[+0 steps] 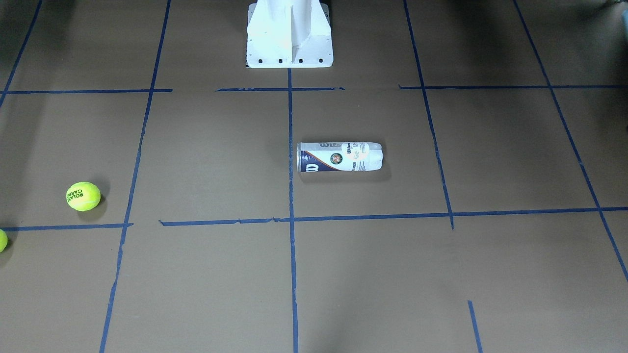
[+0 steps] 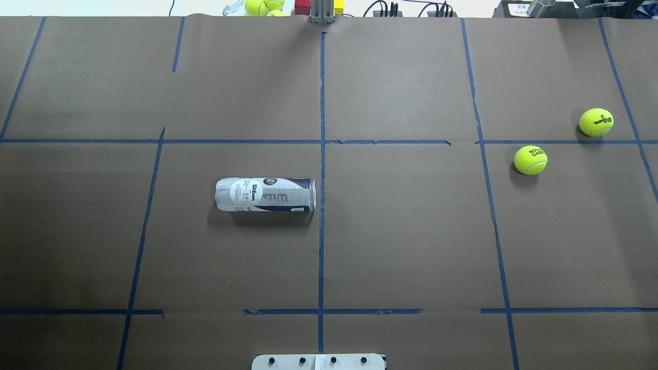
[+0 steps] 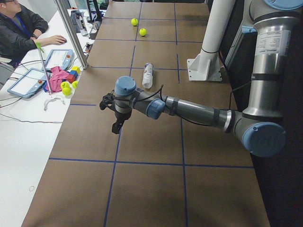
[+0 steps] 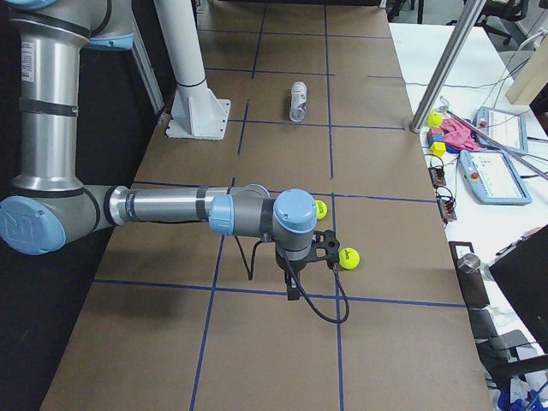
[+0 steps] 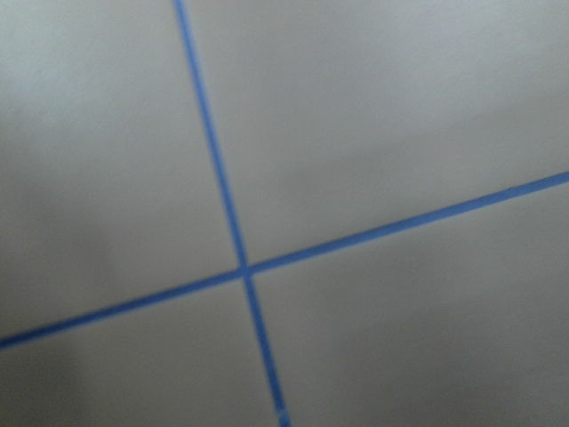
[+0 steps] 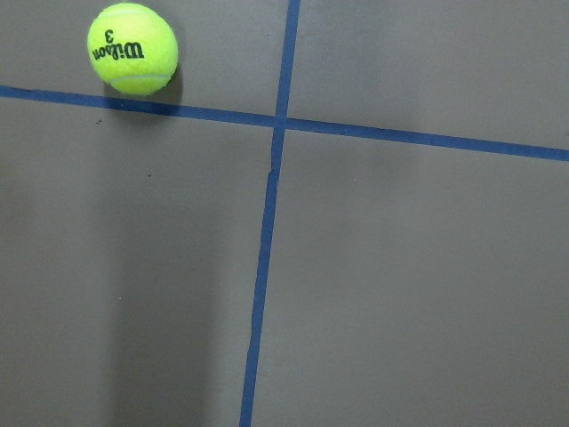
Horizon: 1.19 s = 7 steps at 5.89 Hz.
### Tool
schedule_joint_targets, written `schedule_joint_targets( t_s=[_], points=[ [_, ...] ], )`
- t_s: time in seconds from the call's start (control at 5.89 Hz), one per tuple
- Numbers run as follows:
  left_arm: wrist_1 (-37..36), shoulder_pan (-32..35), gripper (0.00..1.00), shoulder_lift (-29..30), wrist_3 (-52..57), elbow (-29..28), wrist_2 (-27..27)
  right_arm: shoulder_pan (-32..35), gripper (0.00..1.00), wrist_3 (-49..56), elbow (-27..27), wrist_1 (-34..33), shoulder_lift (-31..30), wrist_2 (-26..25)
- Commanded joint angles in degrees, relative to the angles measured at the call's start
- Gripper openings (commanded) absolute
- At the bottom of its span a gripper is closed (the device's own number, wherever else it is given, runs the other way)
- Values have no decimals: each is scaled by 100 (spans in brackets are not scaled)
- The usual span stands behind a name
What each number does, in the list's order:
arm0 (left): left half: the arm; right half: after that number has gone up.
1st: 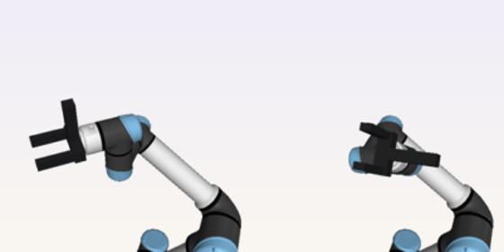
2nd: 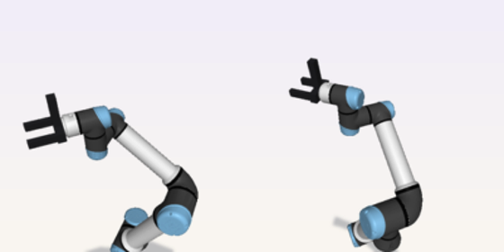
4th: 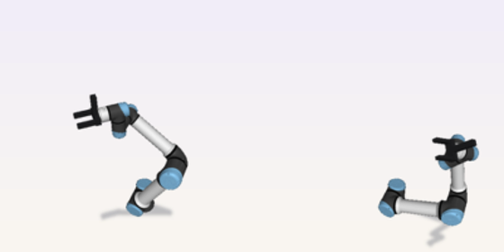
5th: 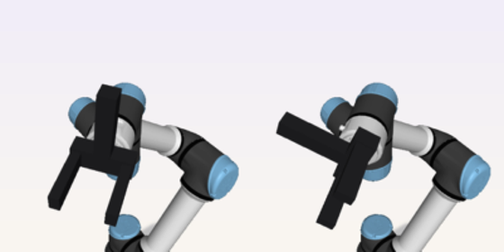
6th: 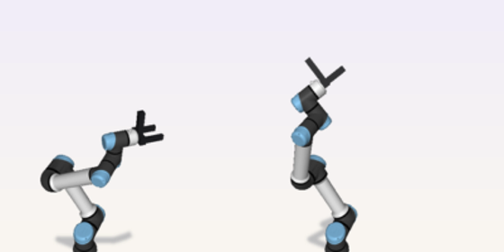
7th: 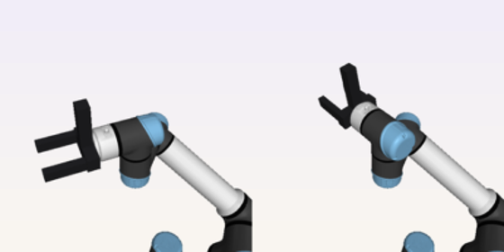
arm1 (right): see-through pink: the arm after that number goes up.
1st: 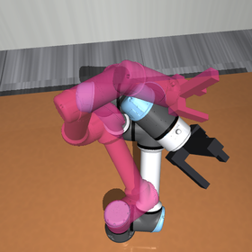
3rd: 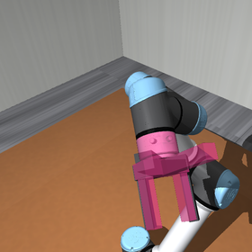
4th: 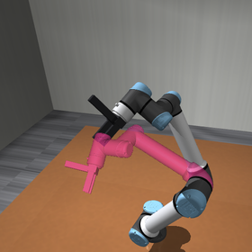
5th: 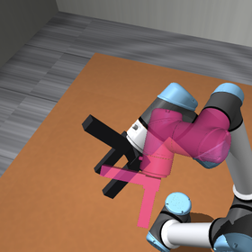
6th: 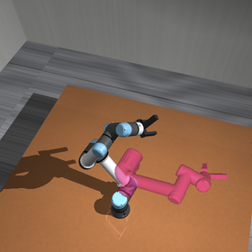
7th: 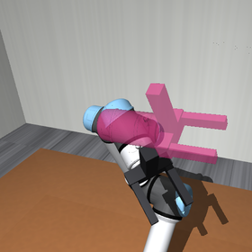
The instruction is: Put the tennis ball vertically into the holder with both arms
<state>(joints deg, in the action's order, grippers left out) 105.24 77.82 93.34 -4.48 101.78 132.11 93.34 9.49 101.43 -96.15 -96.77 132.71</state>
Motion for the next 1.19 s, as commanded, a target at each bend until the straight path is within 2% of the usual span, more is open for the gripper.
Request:
schedule_joint_targets(
  t_s=[0.0, 0.34, 0.51, 0.68, 0.85, 1.02],
  points=[
    [155, -982, 99, 883, -141, 287, 16, 0, 100, 0, 9, 0, -9, 0],
    [129, -2327, 100, 2128, -281, 360, -10, 0, 100, 0, 26, 0, -9, 9],
    [155, -2690, 100, 2588, -316, 386, -36, 0, 100, 0, 18, 0, -9, 61],
    [155, -3137, 100, 2732, -265, 386, -63, 0, 100, 0, 18, 0, -26, 140],
    [129, -3559, 100, 3142, -203, 203, -124, 0, 100, 0, 18, 0, -35, 167],
    [85, -3590, 100, 3547, 346, -120, -177, 0, 100, 9, 18, 0, -35, 167]
  ],
)
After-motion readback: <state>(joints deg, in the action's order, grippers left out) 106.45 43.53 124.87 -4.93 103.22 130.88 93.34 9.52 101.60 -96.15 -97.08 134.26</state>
